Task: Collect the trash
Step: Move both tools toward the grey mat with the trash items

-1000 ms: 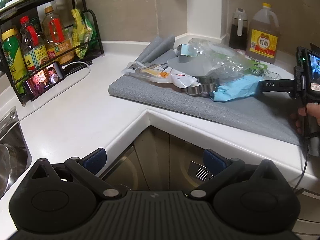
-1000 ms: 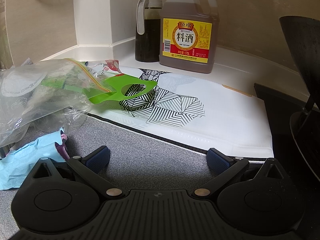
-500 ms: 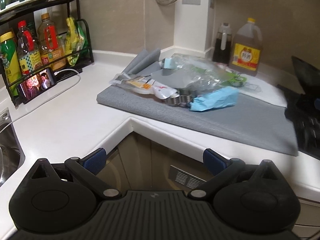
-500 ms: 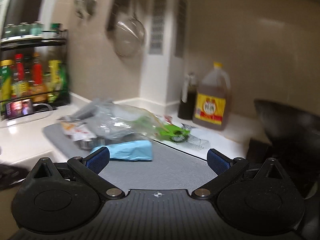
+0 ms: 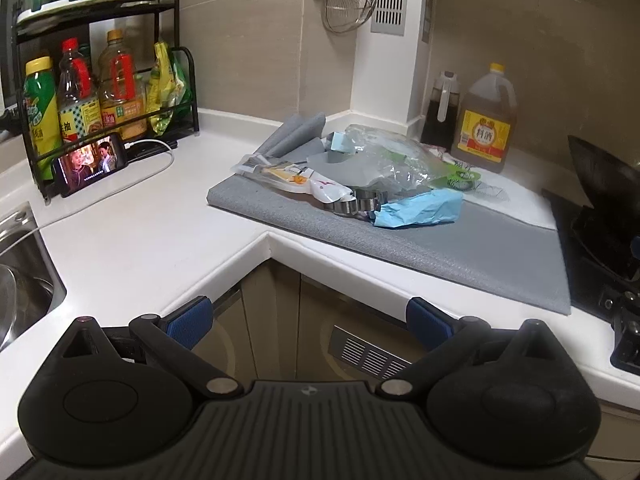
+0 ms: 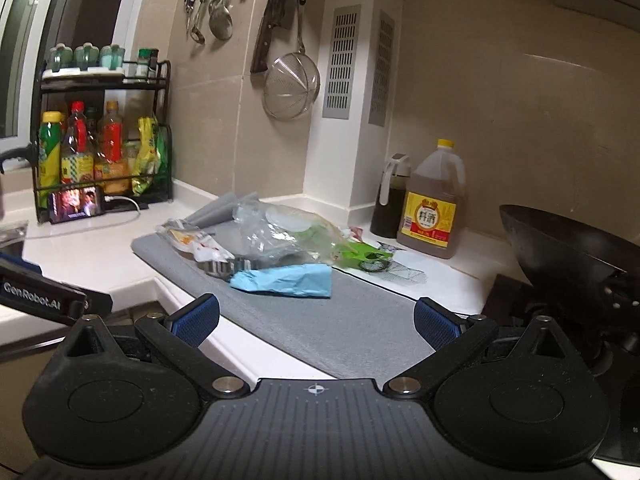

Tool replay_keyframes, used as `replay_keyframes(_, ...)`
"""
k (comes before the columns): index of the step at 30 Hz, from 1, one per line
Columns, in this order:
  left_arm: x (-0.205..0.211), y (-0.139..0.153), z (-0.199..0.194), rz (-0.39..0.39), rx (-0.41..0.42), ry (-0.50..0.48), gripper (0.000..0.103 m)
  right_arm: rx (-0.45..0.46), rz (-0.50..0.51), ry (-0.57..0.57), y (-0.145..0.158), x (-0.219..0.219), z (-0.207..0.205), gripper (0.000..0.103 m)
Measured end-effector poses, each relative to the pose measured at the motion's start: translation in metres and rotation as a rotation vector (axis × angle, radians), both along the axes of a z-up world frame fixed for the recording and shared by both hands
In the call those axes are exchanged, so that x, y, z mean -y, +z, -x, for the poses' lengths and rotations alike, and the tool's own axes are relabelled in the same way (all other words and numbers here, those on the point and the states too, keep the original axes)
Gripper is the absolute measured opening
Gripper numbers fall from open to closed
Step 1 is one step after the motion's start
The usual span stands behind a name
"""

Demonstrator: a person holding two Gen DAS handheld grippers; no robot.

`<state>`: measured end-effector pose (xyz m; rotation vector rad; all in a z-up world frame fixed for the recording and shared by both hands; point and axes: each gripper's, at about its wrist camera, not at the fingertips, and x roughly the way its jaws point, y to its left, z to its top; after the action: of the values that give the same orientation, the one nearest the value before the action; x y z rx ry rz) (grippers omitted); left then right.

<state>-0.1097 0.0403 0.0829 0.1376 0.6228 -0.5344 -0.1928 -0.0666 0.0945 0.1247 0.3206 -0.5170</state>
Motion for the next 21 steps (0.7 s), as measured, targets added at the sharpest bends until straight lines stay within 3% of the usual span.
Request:
replay_keyframes(17, -0.016, 0.004, 0.025, 0.016, 0.027, -0.018, 0.103, 0.031, 0.006, 0.028, 0.031, -0.015, 0.021, 0.103)
replay_keyframes(21, -0.016, 0.002, 0.022, -0.003, 0.016, -0.006, 0.103, 0.005, -0.077, 0.025, 0.02, -0.006, 0.013, 0.103)
